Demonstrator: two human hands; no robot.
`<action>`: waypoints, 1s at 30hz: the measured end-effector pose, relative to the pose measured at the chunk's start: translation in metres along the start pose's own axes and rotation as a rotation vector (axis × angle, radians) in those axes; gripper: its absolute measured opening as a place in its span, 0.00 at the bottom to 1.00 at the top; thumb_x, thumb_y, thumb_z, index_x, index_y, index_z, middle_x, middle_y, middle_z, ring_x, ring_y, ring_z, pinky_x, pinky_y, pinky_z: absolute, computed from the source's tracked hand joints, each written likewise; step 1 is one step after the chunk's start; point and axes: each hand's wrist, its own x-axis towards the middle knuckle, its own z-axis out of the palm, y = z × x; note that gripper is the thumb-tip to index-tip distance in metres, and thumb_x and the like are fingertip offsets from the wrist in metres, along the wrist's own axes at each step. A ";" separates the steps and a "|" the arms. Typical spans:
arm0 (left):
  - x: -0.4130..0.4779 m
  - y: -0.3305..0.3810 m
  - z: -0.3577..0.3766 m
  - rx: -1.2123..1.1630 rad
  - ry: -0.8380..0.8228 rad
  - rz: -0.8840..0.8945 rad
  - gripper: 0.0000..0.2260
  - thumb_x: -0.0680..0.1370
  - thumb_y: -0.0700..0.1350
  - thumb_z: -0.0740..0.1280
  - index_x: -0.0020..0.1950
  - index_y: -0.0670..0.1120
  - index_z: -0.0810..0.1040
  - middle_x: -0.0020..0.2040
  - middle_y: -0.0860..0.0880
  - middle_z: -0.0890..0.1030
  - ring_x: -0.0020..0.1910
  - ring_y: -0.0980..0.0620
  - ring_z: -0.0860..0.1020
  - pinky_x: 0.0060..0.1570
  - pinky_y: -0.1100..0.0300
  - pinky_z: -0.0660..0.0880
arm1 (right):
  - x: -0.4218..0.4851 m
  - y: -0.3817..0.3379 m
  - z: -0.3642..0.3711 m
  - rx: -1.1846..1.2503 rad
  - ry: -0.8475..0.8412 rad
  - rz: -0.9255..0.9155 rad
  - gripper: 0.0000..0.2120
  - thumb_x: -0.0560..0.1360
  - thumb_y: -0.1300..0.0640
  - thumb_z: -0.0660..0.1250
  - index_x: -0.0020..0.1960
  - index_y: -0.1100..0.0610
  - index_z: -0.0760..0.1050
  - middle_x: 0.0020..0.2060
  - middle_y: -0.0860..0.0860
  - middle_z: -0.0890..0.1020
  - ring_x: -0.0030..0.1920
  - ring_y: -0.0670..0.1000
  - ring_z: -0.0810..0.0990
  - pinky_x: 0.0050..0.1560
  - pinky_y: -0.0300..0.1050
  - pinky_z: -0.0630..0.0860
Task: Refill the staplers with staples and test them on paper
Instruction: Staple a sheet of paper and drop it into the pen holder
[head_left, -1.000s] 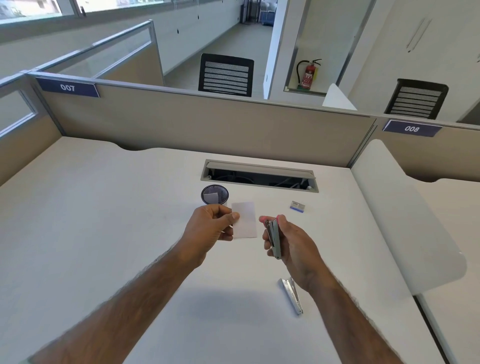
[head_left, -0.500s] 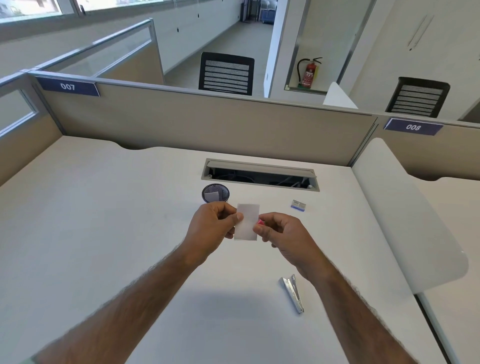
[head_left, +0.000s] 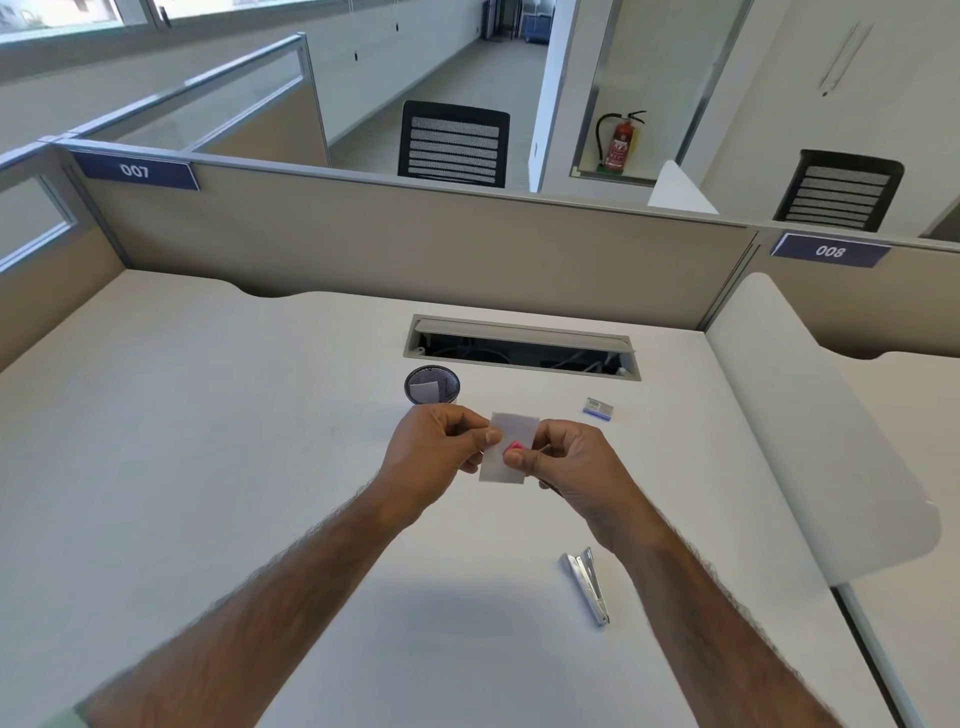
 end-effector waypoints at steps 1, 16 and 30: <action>0.000 0.000 0.000 -0.004 -0.004 0.000 0.04 0.78 0.43 0.74 0.44 0.47 0.87 0.38 0.49 0.87 0.35 0.53 0.82 0.40 0.60 0.82 | 0.000 0.000 0.000 0.025 -0.007 0.008 0.09 0.71 0.53 0.78 0.49 0.55 0.84 0.41 0.48 0.87 0.37 0.43 0.82 0.38 0.34 0.77; 0.003 -0.006 0.008 0.028 -0.005 0.011 0.04 0.78 0.41 0.74 0.43 0.44 0.87 0.38 0.48 0.86 0.32 0.57 0.81 0.35 0.67 0.79 | 0.001 0.005 0.004 0.055 0.064 0.051 0.10 0.71 0.56 0.79 0.44 0.63 0.83 0.38 0.55 0.85 0.36 0.48 0.78 0.40 0.46 0.75; 0.020 -0.036 -0.001 -0.428 0.101 -0.257 0.05 0.78 0.37 0.73 0.51 0.37 0.81 0.39 0.44 0.85 0.34 0.50 0.84 0.39 0.58 0.83 | -0.017 0.114 0.052 -0.349 0.403 0.257 0.14 0.66 0.50 0.78 0.41 0.56 0.76 0.35 0.48 0.82 0.36 0.48 0.78 0.35 0.38 0.70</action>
